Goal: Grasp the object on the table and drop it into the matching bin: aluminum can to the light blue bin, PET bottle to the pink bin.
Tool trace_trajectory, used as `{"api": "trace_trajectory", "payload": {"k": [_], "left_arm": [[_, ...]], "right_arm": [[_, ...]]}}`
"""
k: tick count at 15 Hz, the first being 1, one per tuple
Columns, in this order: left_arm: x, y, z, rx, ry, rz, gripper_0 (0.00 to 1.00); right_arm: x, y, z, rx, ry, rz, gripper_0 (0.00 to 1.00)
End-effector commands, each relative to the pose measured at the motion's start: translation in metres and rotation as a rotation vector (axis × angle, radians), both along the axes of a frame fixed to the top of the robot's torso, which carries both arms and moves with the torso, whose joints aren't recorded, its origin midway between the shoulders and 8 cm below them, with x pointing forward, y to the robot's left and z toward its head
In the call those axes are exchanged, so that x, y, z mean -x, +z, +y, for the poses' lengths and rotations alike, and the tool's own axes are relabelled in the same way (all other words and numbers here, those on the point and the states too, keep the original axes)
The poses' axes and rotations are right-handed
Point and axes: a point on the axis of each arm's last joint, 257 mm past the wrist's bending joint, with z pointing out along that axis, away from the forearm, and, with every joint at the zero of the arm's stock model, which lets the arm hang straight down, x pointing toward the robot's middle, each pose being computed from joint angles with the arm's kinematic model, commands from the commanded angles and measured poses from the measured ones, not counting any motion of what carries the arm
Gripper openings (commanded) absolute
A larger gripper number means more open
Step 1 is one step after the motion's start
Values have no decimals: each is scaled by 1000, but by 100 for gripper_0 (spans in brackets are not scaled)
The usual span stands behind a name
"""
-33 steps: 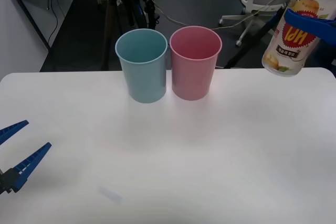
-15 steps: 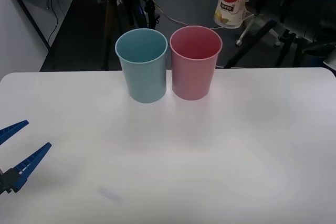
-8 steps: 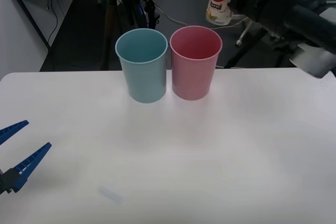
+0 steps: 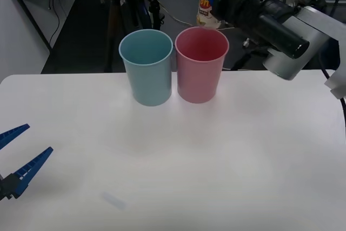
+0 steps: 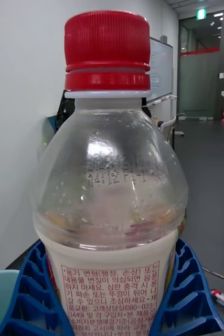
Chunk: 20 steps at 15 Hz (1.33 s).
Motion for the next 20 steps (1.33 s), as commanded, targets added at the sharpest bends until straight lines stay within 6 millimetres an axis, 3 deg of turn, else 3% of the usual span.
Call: {"api": "trace_trajectory", "payload": {"k": [1, 9, 10, 11, 12, 20], "left_arm": [[0, 0, 0, 0, 0, 0, 100], [0, 0, 0, 0, 0, 0, 100], [0, 0, 0, 0, 0, 0, 100], [0, 0, 0, 0, 0, 0, 100], [0, 0, 0, 0, 0, 0, 100], [0, 0, 0, 0, 0, 0, 100]], "right_arm": [[2, -8, 7, 12, 10, 7, 0], [4, -14, 16, 22, 21, 6, 0], [4, -14, 16, 21, 20, 7, 4], [4, -14, 16, 24, 19, 5, 64], [4, -14, 18, 22, 22, 4, 100], [4, -13, 18, 7, 24, 11, 100]]}}
